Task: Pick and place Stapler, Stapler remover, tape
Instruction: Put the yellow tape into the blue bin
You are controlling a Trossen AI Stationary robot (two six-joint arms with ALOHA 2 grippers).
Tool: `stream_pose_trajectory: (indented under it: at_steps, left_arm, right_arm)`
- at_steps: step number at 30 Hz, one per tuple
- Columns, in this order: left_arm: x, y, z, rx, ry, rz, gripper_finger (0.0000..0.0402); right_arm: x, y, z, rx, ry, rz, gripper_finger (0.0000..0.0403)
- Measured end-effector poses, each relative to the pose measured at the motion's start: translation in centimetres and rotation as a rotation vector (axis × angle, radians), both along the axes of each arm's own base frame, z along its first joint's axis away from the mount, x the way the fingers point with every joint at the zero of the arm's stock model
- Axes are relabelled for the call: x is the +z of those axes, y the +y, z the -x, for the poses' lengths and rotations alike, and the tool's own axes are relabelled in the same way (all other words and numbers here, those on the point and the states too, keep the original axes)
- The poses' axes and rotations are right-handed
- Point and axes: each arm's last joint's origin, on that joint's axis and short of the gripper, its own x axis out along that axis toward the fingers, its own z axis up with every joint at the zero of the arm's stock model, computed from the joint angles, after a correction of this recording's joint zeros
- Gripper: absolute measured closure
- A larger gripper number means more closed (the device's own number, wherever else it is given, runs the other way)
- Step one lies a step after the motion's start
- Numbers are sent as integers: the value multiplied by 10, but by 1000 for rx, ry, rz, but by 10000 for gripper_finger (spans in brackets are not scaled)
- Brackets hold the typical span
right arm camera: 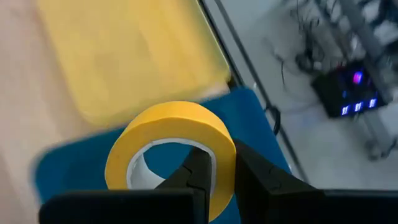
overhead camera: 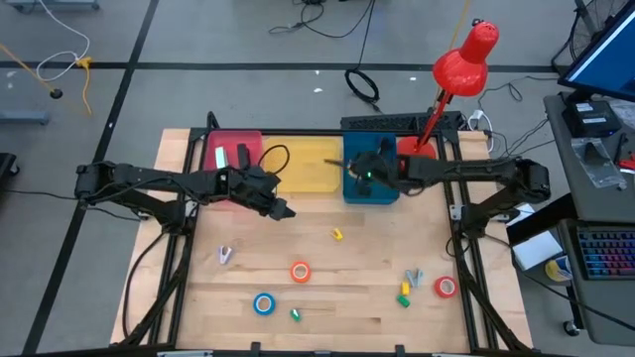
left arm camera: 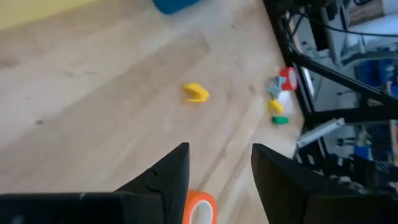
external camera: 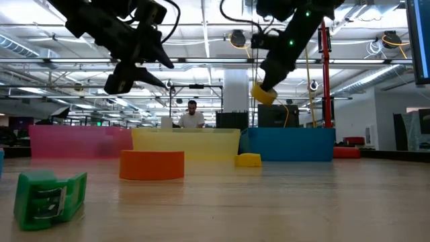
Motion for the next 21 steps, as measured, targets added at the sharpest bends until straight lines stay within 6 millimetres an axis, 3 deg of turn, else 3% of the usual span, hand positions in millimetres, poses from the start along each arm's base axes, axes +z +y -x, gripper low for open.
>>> stream_pose_trajectory:
  at_steps: [5, 10, 15, 21]
  left_arm:
    - [0, 2, 0, 48, 3, -43, 231]
    - [0, 4, 0, 114, 9, -90, 231]
    - [0, 6, 0, 174, 15, -133, 231]
    - [0, 7, 0, 199, 19, -150, 231]
  right_arm:
    - [-4, -31, 15, -85, 28, -97, 371]
    - [-10, -48, 29, -169, 27, -236, 371]
    - [-17, -52, 34, -205, 5, -332, 371]
    - [-44, -46, 43, -234, 28, -410, 371]
